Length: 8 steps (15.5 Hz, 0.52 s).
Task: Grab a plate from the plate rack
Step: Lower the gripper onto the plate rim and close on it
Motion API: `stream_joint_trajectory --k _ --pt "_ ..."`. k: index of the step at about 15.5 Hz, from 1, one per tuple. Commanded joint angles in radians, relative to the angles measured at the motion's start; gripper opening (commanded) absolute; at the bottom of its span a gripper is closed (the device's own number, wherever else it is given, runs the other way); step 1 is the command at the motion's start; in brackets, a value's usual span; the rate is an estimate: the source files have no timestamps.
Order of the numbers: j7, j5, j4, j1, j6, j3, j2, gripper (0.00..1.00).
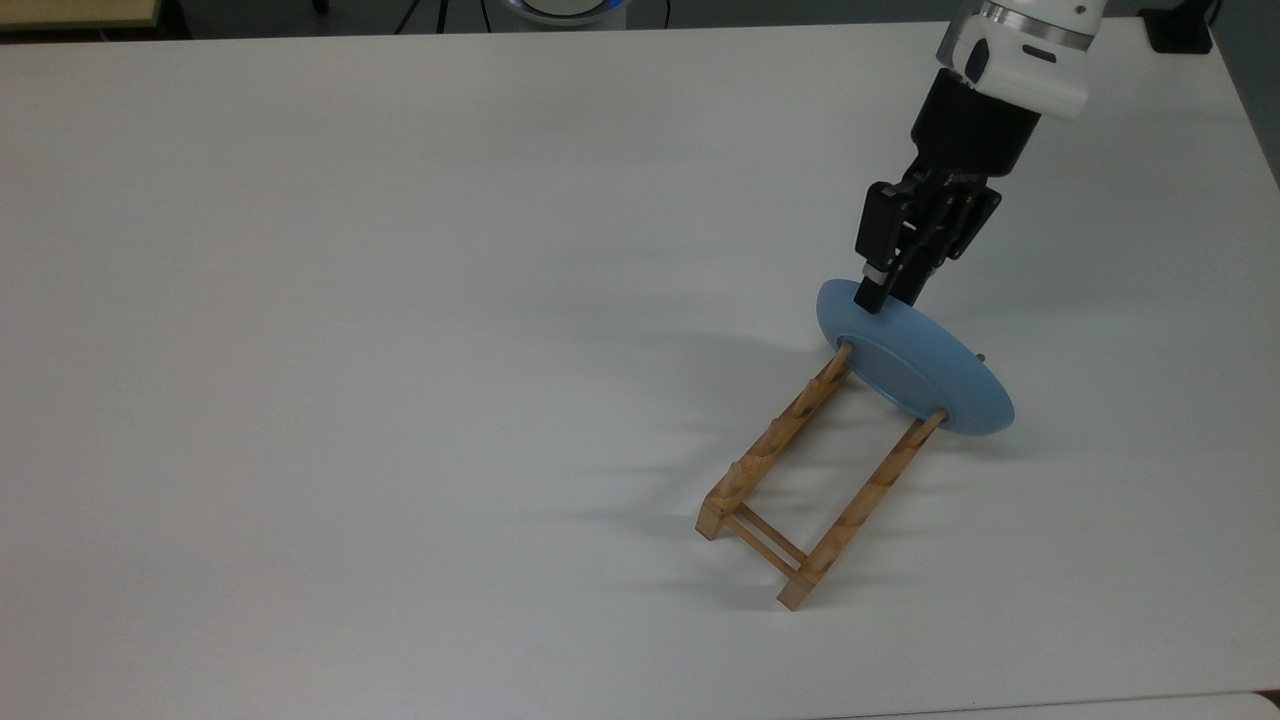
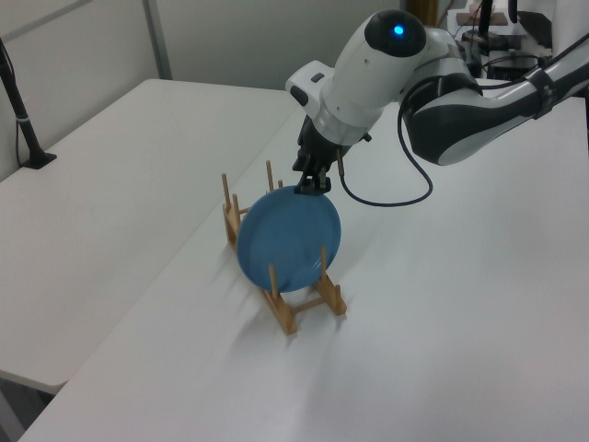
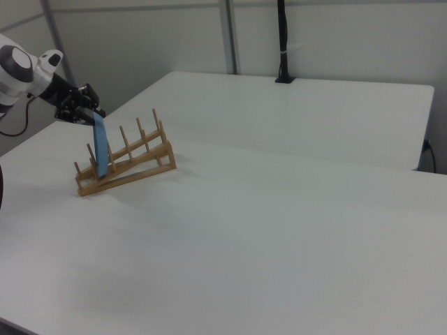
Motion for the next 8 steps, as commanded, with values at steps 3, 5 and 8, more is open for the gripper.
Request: stream_joint_trajectory --k 3,5,8 --pt "0.023 -0.088 -0.005 0.009 0.003 -0.001 0.009 0.41" --pt "0.023 -0.088 -0.006 0.010 0.003 -0.001 0.011 0.38" --pt "0.023 -0.097 -0.016 0.018 0.001 0.009 0.011 0.28"
